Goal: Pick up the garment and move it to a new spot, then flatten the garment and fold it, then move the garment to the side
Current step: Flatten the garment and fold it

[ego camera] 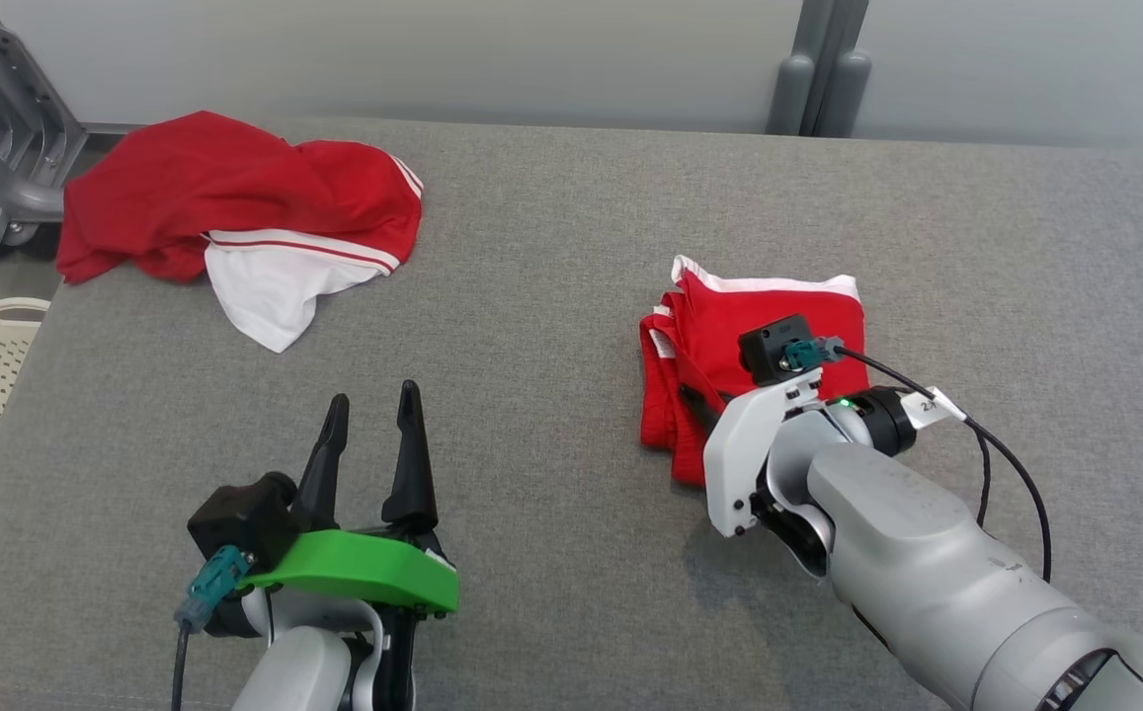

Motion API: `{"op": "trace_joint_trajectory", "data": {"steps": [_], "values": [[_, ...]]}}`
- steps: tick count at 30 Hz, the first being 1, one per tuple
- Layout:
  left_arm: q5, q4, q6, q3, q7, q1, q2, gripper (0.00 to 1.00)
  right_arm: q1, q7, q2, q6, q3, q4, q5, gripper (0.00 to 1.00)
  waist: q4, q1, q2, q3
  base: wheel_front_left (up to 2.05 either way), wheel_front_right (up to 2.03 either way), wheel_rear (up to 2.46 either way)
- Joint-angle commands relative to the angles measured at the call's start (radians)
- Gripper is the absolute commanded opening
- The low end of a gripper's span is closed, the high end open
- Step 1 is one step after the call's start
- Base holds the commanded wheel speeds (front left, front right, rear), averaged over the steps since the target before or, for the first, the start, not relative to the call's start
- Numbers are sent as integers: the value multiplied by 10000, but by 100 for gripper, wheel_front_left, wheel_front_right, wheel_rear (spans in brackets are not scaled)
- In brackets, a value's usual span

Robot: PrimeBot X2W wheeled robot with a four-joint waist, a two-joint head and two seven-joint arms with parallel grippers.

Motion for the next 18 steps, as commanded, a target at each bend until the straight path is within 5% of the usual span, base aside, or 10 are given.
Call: {"op": "trace_joint_trajectory", "data": {"steps": [1,3,6,7,8,18], "values": [[-47,12,-62,37,-57,47,-15,100,73,3,-2,1,94,-42,-102,0,-7,0,0,17,0,0,0],[-34,27,-51,45,-62,27,-24,100,50,-2,1,1,239,-85,-191,4,-16,0,0,39,0,0,0],[-18,45,-65,47,-71,-2,-41,100,42,2,1,1,419,-129,-314,59,-28,0,0,53,0,0,0],[-13,51,-68,53,-72,-9,-44,100,32,-32,-1,1,455,-139,-346,94,-32,0,0,57,0,0,0],[-12,56,-73,55,-74,-11,-47,100,27,-60,-2,1,496,-144,-398,100,-39,0,0,57,0,0,0],[36,49,3,116,-76,164,-23,100,153,-707,0,-1,367,-551,-659,100,-326,0,0,-133,0,0,0]]}}
